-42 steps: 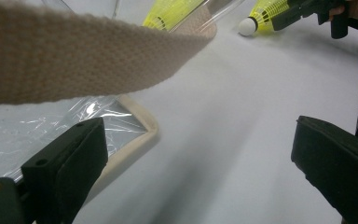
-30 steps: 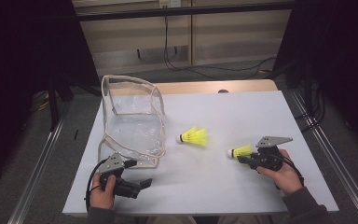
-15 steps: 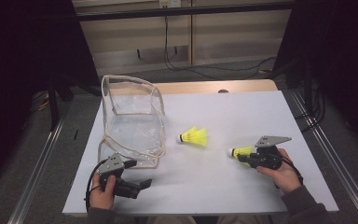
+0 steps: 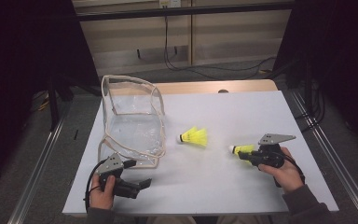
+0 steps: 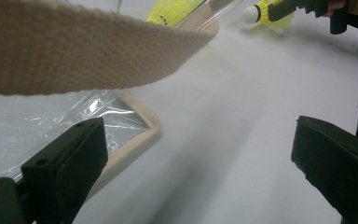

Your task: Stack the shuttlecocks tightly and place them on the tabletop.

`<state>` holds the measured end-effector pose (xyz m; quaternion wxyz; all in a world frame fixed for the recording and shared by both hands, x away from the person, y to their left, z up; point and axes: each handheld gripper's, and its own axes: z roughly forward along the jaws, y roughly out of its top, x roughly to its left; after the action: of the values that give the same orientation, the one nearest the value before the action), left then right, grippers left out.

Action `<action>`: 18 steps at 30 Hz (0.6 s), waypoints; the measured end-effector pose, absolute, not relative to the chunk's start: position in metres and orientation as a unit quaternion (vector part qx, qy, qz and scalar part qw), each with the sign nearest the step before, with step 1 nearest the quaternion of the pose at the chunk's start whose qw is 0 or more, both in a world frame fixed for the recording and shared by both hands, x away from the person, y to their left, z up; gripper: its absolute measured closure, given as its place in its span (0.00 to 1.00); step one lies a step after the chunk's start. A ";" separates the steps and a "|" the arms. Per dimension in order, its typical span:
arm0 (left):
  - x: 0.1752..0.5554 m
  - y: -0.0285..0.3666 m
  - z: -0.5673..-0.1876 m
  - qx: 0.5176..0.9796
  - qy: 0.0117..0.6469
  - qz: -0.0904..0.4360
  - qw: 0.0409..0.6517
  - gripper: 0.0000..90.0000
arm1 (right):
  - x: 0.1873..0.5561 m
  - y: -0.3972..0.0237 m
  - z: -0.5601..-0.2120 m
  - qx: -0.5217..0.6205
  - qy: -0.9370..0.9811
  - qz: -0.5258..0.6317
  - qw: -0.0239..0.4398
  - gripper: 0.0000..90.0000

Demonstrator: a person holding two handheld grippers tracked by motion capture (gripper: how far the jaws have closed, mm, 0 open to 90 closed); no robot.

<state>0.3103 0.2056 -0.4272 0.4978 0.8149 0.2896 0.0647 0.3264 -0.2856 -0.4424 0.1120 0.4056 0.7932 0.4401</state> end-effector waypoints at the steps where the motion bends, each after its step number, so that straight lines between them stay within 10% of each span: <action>1: 0.310 0.206 -0.427 0.815 0.290 0.065 0.498 0.04 | 0.327 -0.286 -0.442 0.405 0.793 0.440 0.113 0.97; 18: 0.310 0.206 -0.426 0.816 0.288 0.066 0.496 0.04 | 0.332 -0.285 -0.438 0.409 0.787 0.447 0.117 0.97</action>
<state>0.3100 0.2057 -0.4264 0.4958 0.8165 0.2884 0.0663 0.3320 -0.2847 -0.4377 0.1167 0.4091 0.7870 0.4468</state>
